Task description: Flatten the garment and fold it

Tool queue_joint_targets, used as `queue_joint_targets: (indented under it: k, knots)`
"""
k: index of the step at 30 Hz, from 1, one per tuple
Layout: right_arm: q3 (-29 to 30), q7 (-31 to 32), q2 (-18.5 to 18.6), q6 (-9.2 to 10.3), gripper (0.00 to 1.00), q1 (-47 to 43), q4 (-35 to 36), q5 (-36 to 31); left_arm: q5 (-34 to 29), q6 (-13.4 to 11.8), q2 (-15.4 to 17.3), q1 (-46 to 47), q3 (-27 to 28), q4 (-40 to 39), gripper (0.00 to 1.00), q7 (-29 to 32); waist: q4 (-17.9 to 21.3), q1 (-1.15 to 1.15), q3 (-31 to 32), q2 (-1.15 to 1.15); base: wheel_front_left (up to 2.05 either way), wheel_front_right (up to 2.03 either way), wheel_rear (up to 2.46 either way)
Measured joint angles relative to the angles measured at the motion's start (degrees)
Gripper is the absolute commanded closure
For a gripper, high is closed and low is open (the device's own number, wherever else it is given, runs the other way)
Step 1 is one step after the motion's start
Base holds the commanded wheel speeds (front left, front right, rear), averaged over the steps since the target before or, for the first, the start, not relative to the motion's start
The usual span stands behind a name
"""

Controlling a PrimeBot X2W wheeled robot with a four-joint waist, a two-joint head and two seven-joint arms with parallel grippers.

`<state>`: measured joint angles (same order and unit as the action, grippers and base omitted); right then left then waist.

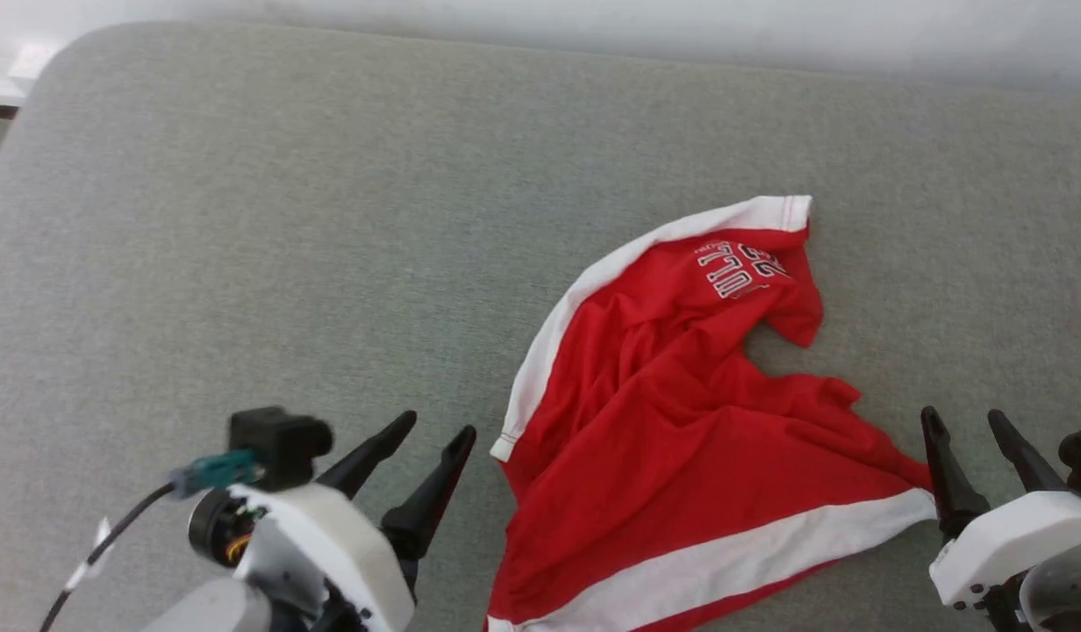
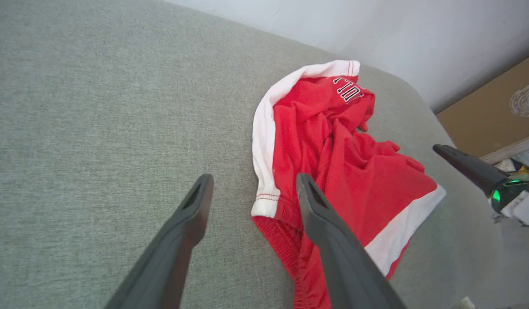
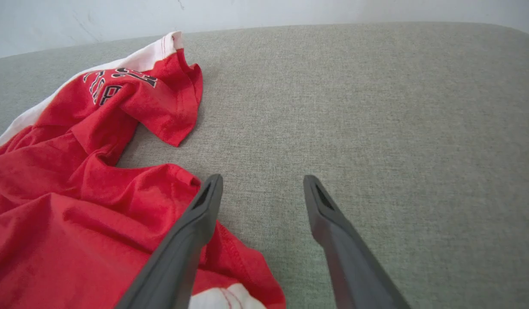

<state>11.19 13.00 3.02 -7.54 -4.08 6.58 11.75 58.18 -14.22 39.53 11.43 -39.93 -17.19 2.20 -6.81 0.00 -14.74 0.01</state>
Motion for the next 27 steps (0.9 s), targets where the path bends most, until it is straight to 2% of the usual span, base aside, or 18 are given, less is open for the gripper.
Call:
queue_joint_targets:
  k: [5, 11, 18, 19, 20, 21, 27]
  knots:
    - [0.0, -0.4, 0.0, 0.0, 0.0, 0.4, -0.3, 0.0, -5.0, 0.0, -1.8, 5.5, -4.4, 6.0, 0.0, 3.9, 1.8, 0.0, -1.1, 0.0, 0.0, 0.0, 0.0]
    - [0.0, -0.7, 0.0, 0.0, 0.0, 0.4, -1.0, 0.3, -6.5, 0.6, -5.8, 9.4, -6.9, 10.9, 0.0, 5.5, 3.7, 0.0, -2.4, 0.0, 0.0, 0.0, 0.0]
    - [-0.3, -1.4, 0.0, 0.0, 0.0, 0.6, -1.6, 0.4, -9.8, -0.5, -5.7, 11.4, -9.9, 17.1, 0.0, 9.3, 5.1, 0.0, -3.2, -0.01, 0.0, 0.0, 0.0]
    - [-0.3, -1.5, 0.0, 0.0, 0.0, 0.6, -1.7, 0.4, -9.8, -0.5, -5.8, 11.6, -10.0, 17.3, 0.24, 9.4, 5.2, 0.0, -3.2, -0.01, 0.0, 0.0, 0.0]
    - [-0.3, -1.5, 0.0, 0.0, 0.0, 0.6, -1.8, 0.4, -9.8, -0.5, -6.0, 11.6, -10.0, 17.4, 0.67, 9.4, 5.2, 0.0, -3.2, -0.01, 0.0, 0.0, 0.0]
    - [-0.3, -1.5, 0.0, 0.0, 0.0, 0.6, -1.8, 0.4, -9.8, -0.5, -6.0, 11.6, -10.0, 17.6, 1.0, 9.4, 5.3, 0.0, -3.1, -0.01, 0.0, 0.0, 0.0]
    - [-0.2, -1.5, 0.0, 0.0, 0.0, 0.7, -1.7, 0.4, -13.3, 0.9, -5.6, 15.2, -10.7, 18.0, 1.0, 8.3, 5.3, 0.0, -3.6, 0.0, 0.0, 0.0, 0.0]
